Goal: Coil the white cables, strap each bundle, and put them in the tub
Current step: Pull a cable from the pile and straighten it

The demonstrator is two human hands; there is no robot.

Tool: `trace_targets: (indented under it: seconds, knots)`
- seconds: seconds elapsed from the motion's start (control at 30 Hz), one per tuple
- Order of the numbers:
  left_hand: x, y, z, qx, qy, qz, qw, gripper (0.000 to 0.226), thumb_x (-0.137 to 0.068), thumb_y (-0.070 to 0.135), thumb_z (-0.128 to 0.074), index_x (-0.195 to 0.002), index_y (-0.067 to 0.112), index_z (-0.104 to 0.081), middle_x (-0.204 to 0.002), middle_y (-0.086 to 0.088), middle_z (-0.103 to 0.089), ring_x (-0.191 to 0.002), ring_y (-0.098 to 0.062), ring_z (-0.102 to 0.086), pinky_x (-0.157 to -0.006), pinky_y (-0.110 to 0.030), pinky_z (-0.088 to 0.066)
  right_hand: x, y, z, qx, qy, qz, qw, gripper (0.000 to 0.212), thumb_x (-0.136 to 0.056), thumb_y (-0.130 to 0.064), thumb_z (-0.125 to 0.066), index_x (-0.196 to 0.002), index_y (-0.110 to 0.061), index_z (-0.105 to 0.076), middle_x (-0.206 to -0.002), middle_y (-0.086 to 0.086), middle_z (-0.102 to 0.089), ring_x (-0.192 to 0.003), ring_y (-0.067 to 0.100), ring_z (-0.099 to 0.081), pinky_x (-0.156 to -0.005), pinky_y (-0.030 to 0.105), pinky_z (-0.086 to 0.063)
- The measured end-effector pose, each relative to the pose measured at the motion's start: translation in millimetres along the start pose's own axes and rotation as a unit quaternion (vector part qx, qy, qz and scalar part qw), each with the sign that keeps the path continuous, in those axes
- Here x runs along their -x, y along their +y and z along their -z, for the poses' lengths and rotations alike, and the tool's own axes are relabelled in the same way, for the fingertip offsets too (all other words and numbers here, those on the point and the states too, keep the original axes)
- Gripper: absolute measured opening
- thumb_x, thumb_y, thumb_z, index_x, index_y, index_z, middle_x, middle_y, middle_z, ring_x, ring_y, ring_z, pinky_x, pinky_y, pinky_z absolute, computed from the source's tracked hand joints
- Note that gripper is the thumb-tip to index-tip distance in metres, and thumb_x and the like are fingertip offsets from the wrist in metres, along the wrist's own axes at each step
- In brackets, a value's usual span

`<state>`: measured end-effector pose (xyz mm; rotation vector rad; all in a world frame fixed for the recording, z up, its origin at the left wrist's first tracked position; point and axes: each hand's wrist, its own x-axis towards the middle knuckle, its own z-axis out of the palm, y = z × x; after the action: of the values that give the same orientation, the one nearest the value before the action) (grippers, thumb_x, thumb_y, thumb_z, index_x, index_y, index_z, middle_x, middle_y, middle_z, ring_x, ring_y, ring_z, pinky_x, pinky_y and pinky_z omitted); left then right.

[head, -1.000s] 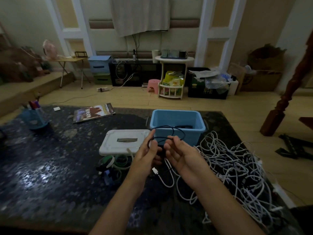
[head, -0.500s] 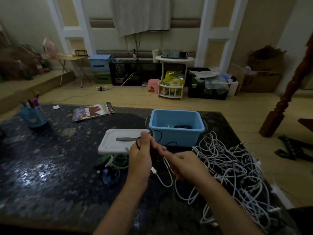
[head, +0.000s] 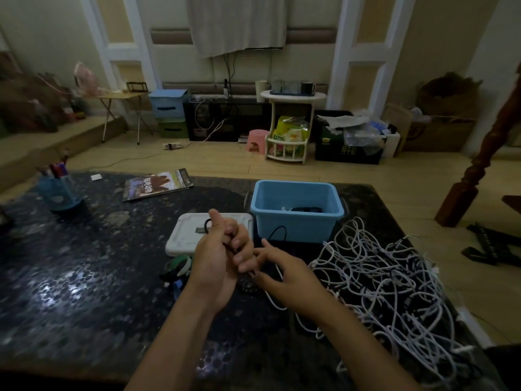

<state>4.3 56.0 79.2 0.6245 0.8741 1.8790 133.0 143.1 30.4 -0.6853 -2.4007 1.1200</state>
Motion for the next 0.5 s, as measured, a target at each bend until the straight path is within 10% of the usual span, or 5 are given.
trace_targets:
  seconds: [0.17,0.27,0.5]
  knots:
    - [1.8,6.0,-2.8,-0.013,-0.004,-0.007,1.0,0.034,-0.095,0.049,-0.041,-0.091,0.016,-0.046,-0.067,0.001,-0.037,-0.053,-0.012,-0.035,-0.048,-0.026,-0.042,-3.0,-15.2,-5.2,-0.215,-0.018,-0.066,0.974,0.012,-0.089,-0.021,-0.061,-0.084,-0.029,-0.054,-0.076,-0.012,-0.063,-0.08,0.01,-0.058,-0.077,0.031,-0.045]
    - [1.3,9.3,2.2,-0.011,-0.012,-0.021,1.0,0.029,-0.1,0.038,-0.042,-0.098,0.011,-0.052,-0.073,-0.001,-0.043,-0.059,-0.013,-0.039,-0.054,-0.027,-0.044,0.5,-18.3,-7.8,-0.262,-0.048,-0.062,0.962,0.027,-0.091,-0.01,-0.066,-0.107,-0.012,-0.045,-0.091,0.0,-0.076,-0.097,0.018,-0.071,-0.092,0.034,-0.054]
    - [2.8,7.7,0.6,-0.036,-0.014,-0.04,0.998,0.034,-0.107,0.036,-0.03,-0.086,0.014,-0.046,-0.063,-0.004,-0.034,-0.051,-0.019,-0.04,-0.055,-0.033,-0.044,-1.8,-13.7,-29.6,-0.179,-0.002,-0.013,0.984,0.037,-0.088,-0.03,-0.073,-0.122,-0.035,-0.06,-0.103,-0.003,-0.068,-0.096,0.019,-0.068,-0.091,0.041,-0.055]
